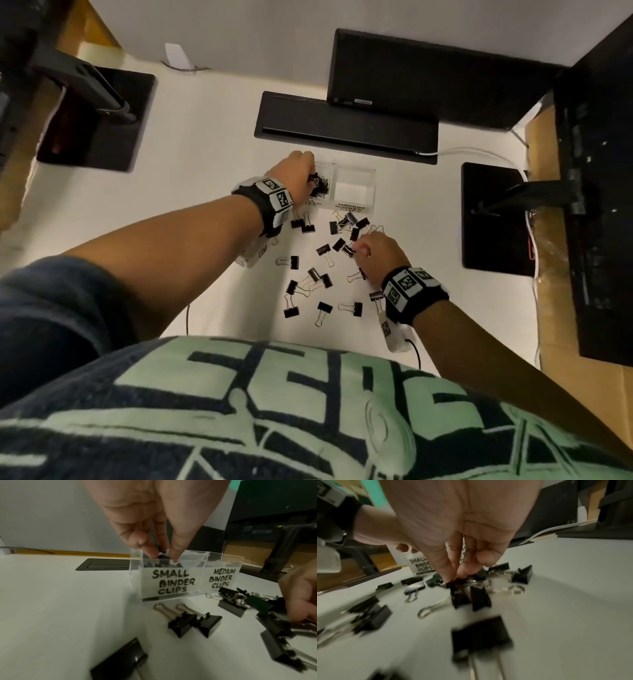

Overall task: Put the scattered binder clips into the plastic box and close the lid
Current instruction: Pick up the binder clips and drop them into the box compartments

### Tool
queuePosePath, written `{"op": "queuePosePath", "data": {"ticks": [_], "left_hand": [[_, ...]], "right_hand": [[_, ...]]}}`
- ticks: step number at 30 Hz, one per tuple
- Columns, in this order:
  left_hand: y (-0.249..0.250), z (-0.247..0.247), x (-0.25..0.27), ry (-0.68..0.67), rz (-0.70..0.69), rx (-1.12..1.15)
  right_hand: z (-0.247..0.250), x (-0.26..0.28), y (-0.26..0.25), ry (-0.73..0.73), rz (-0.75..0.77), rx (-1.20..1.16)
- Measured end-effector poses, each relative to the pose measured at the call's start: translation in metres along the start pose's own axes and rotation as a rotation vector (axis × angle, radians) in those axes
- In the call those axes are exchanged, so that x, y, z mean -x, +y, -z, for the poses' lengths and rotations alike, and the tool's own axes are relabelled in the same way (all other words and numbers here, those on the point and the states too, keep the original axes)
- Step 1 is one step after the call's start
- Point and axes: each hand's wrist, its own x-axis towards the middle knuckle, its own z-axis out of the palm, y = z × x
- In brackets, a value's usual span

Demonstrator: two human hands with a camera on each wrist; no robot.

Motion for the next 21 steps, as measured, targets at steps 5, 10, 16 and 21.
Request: {"op": "queuePosePath", "data": {"ticks": [5, 10, 16, 21], "left_hand": [[0.009, -0.011, 0.021, 0.144, -0.057, 0.012], [0.022, -0.050, 0.049, -0.017, -0.296, -0.049], [0.013, -0.073, 0.045, -0.120, -0.200, -0.044], [0.003, -0.074, 0.046, -0.137, -0.133, -0.060]], "right_hand": [[-0.003, 0.005, 0.010, 0.000, 0.053, -0.008], [0.010, -0.005, 0.013, 0.105, 0.011, -0.086], [0.010, -0.013, 0.011, 0.098, 0.025, 0.015], [0.004, -0.012, 0.016, 0.047, 0.012, 0.048]]}}
